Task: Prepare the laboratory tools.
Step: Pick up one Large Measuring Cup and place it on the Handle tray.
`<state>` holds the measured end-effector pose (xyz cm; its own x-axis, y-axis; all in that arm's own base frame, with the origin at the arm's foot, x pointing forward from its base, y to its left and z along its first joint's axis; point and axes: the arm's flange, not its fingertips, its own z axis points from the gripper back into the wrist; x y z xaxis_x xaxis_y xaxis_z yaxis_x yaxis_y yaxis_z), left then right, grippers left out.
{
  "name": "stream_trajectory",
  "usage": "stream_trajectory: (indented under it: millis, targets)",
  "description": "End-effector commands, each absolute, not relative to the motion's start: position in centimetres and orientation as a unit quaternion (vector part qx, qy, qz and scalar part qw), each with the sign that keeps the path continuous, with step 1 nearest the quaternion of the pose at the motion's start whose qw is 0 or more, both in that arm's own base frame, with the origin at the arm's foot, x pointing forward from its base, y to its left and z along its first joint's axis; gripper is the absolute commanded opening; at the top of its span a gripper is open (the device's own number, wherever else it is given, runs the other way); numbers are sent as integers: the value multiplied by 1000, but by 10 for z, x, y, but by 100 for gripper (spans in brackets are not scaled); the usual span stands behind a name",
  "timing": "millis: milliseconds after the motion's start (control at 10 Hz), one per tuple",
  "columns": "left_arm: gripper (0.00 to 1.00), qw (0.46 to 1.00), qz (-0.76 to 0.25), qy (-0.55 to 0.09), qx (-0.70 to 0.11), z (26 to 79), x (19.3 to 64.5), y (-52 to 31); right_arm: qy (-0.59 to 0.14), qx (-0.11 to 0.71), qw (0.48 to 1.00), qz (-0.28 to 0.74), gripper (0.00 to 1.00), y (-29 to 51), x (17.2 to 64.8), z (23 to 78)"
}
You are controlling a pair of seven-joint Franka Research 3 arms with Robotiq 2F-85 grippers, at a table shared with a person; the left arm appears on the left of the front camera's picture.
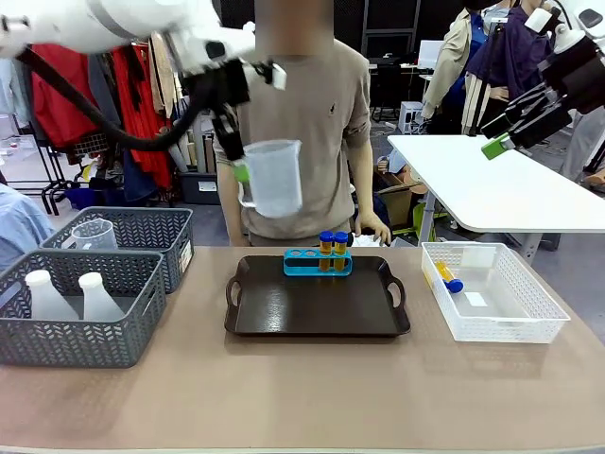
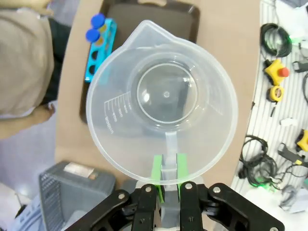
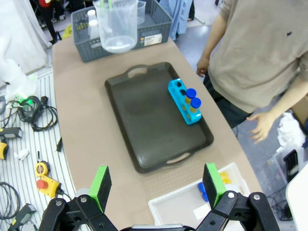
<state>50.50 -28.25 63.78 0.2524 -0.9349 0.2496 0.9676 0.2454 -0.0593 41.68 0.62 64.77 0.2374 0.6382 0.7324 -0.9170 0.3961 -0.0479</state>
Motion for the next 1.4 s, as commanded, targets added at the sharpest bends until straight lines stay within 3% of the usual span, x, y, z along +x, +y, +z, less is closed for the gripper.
stream_trajectory:
  millis: [0,100,500,700,800,1300]
  targets:
    - [0,751,-650,-83,-81,596,515,-314,-354,208,755,511,100,7,418,649]
    - [0,738,-668,-67,-73,575,521,-331,-354,208,755,511,100,7,418,649]
    - [0,698,-707,-112,-16,504,527,-378,-354,208,755,511,100,7,418,649]
    - [0,709,-695,-102,-66,502,532,-383,-354,208,755,511,100,7,418,649]
    - [0,702,-705,-101,-26,500,535,-391,-354,208,755,511,100,7,418,649]
    - [0,700,-708,-94,-5,479,541,-403,-354,208,755,511,100,7,418,649]
